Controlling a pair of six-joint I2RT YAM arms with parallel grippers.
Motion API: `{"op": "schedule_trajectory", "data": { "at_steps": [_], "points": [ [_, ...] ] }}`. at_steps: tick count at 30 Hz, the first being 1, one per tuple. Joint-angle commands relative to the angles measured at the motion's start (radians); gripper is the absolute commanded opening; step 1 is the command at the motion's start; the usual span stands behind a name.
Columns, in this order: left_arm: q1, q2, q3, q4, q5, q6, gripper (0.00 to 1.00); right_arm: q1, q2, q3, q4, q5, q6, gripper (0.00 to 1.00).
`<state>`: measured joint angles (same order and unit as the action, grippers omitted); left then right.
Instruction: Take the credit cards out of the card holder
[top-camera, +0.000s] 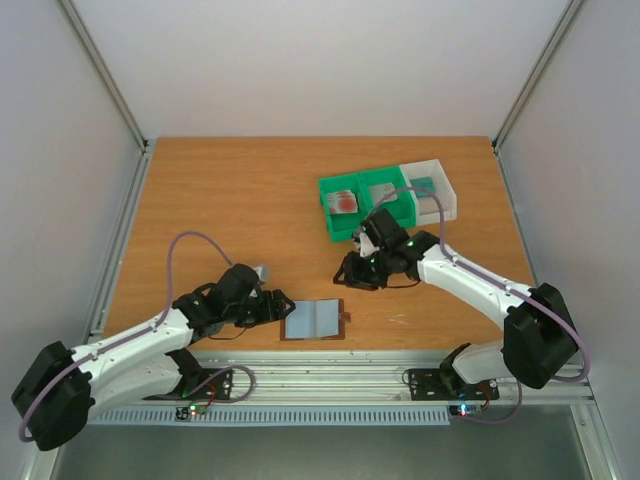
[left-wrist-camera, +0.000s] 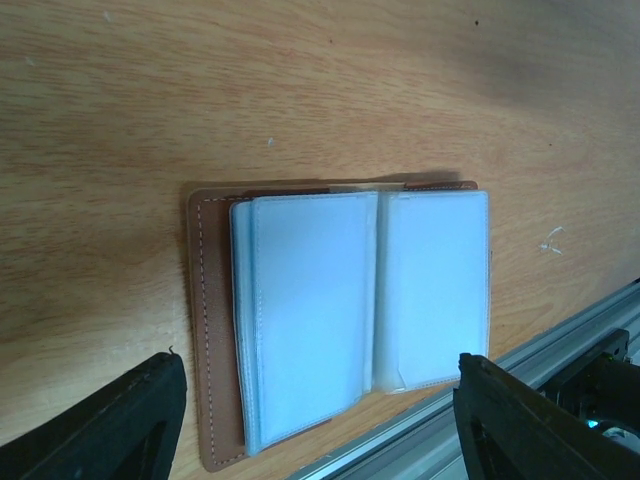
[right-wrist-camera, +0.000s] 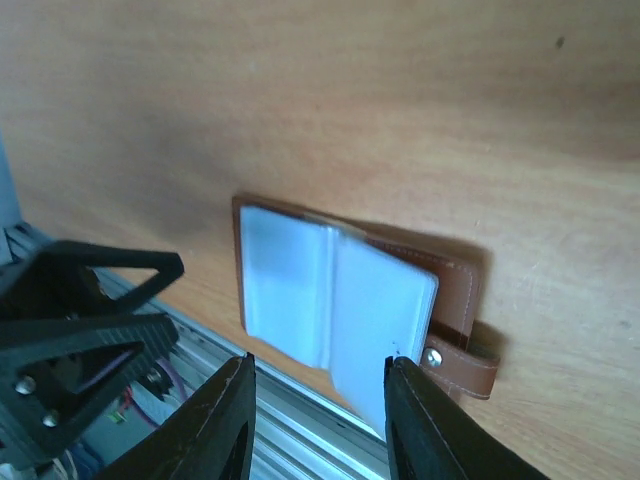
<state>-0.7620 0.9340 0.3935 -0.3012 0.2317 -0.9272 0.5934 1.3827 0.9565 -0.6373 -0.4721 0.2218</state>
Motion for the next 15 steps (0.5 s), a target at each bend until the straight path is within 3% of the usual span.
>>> {"op": "schedule_trajectory", "data": {
  "at_steps": [1,8,15],
  "points": [
    [0.003,0.049,-0.001,0.080,0.050,-0.009,0.74,0.089,-0.004,-0.076,0.093,0.005,0.057,0.36],
    [0.004,0.091,-0.057,0.203,0.092,-0.042,0.65,0.169,0.076,-0.130,0.160,0.021,0.071,0.36],
    [0.006,0.150,-0.067,0.244,0.071,-0.039,0.63,0.173,0.146,-0.153,0.174,0.055,0.044,0.35]
  ]
}}
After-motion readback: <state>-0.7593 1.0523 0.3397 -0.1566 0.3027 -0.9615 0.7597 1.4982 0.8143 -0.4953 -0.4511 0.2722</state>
